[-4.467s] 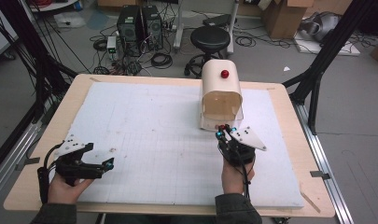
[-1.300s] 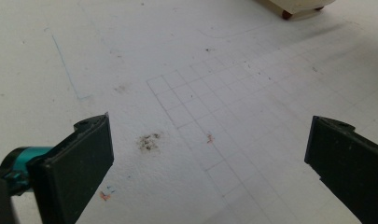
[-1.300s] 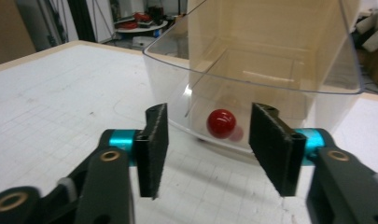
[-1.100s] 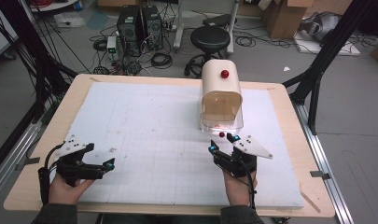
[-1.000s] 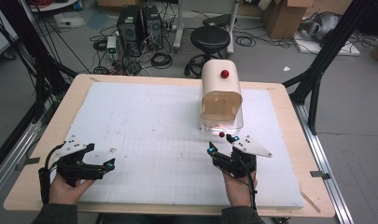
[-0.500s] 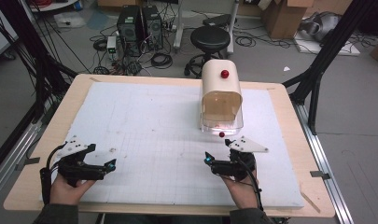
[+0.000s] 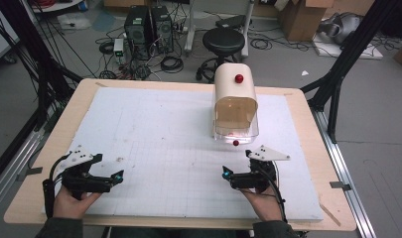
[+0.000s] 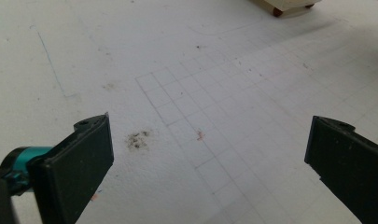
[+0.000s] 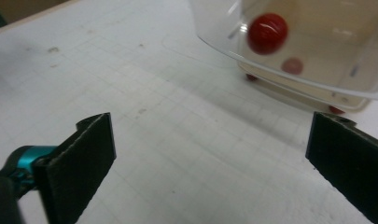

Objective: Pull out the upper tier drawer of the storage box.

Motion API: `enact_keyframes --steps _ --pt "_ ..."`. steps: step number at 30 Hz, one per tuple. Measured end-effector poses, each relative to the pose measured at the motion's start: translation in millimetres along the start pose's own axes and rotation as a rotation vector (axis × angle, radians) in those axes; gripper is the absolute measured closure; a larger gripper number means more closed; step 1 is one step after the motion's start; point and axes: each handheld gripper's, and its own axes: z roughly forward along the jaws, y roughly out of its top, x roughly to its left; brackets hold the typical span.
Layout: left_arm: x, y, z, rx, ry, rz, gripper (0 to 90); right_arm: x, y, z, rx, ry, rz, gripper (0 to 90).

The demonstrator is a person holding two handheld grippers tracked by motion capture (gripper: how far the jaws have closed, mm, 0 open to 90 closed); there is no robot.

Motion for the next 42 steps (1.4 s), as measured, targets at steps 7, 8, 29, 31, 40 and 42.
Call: enact_keyframes --steps 7,8,29,31,40,42 --pt "0.1 -1.4 -0.7 -0.004 -0.008 0.0 1.7 -14.5 -6.8 -4.4 0.007 -0.005 0.016 0.3" --pt "0.2 -1.7 -0.6 -0.003 -0.01 0.002 1.7 -16.9 -7.7 -5.0 0.005 -0.006 0.016 0.3" --pt "-0.9 -5.0 -0.3 0.002 -0.016 0.006 1.7 -52.6 -21.9 -32.9 -0.005 -0.063 0.063 0.3" --pt "-0.4 -5.2 -0.4 0.002 -0.016 0.009 1.7 -53.3 -23.4 -35.4 -0.003 -0.066 0.067 0.3" --pt "2.1 -8.3 1.1 0.011 -0.015 0.005 1.7 -54.8 -29.8 -39.6 0.009 -0.062 0.062 0.3" --pt "2.3 -8.2 1.5 0.013 -0.015 0.006 1.7 -54.4 -29.6 -39.8 0.01 -0.061 0.061 0.3"
